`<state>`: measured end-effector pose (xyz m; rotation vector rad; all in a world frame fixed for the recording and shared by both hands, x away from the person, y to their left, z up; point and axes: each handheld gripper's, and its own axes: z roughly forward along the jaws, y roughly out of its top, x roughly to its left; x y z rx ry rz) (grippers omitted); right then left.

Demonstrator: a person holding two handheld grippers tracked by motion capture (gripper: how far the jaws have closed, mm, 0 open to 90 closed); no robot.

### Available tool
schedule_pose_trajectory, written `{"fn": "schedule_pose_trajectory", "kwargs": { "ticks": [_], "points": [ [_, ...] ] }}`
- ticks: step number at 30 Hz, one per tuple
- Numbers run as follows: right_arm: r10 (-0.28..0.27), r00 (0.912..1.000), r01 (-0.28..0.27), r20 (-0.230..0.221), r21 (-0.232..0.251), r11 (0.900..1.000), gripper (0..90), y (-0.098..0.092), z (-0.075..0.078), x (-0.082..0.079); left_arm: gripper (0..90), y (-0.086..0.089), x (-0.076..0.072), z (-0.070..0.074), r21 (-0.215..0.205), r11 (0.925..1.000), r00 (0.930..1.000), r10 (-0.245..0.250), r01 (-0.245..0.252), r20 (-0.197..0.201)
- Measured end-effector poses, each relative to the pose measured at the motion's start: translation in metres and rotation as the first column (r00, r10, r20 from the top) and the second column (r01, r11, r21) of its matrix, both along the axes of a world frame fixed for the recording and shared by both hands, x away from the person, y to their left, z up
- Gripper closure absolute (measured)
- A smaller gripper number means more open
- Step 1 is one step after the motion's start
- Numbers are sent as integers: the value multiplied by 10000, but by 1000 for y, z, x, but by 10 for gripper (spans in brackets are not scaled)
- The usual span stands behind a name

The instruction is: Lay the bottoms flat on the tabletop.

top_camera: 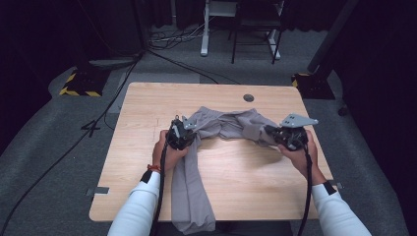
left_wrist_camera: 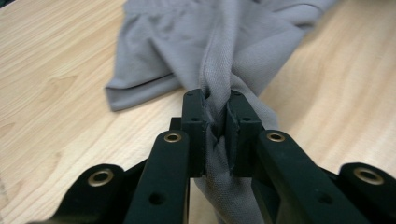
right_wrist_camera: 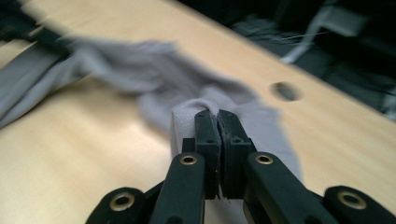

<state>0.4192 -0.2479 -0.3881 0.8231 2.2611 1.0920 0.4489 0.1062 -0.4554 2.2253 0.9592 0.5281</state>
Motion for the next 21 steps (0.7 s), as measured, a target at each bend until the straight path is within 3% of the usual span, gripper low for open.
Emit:
{"fn": "schedule_pose_trajectory", "kwargs": {
  "ticks": [2,3,5,6,7,11,13,14,15,17,19,20,21],
  "points": [
    [244,9996,-246,-138,-169,9996,869,5,-4,-4,771,-1,-2,-1,91,9999,10000,-69,69,27],
    [1071,9921,-1102,-654,-451,9929,829,16,-16,-11,758,-2,-4,-2,144,9998,9999,-113,113,16],
    [1562,9818,-1625,-1078,-532,9853,672,26,-27,-20,697,-3,-8,-5,117,9997,9997,-222,223,-107],
    [1923,9714,-2008,-1392,-498,9784,598,29,-32,-24,662,-2,-10,-6,37,9995,9994,-309,310,-132],
    [2043,9664,-2165,-1563,-653,9741,566,30,-35,-28,622,-2,-12,-7,64,9994,9992,-347,349,-171],
    [2086,9674,-2199,-1438,-679,9732,540,20,-36,-34,517,-1,-17,-8,142,9987,9986,-477,480,-232],
    [1438,9806,-1515,-1330,-495,9872,558,4,-35,-29,506,0,-23,-11,131,9978,9976,-653,656,-231],
    [713,9915,-832,-1085,-1091,9905,566,-9,-42,-22,476,0,-27,-15,8,9950,9937,-996,997,-514],
    [368,9929,-521,-1130,-1355,9894,570,-15,-47,-17,480,-2,-31,-20,-20,9914,9889,-1306,1308,-709],
    [-37,9891,-174,-1473,-1421,9897,580,-25,-60,-6,486,-9,-39,-28,388,9825,9801,-1785,1824,-871],
    [-212,9865,-35,-1622,-1508,9886,579,-27,-67,-1,483,-12,-43,-31,482,9794,9775,-1911,1959,-893],
    [-162,9805,-122,-1959,-1429,9897,577,-29,-77,5,481,-15,-47,-31,391,9774,9749,-2038,2079,-894],
    [-192,9800,-144,-1982,-1666,9859,580,-28,-82,7,479,-16,-49,-31,433,9761,9742,-2086,2129,-858]
  ]
}}
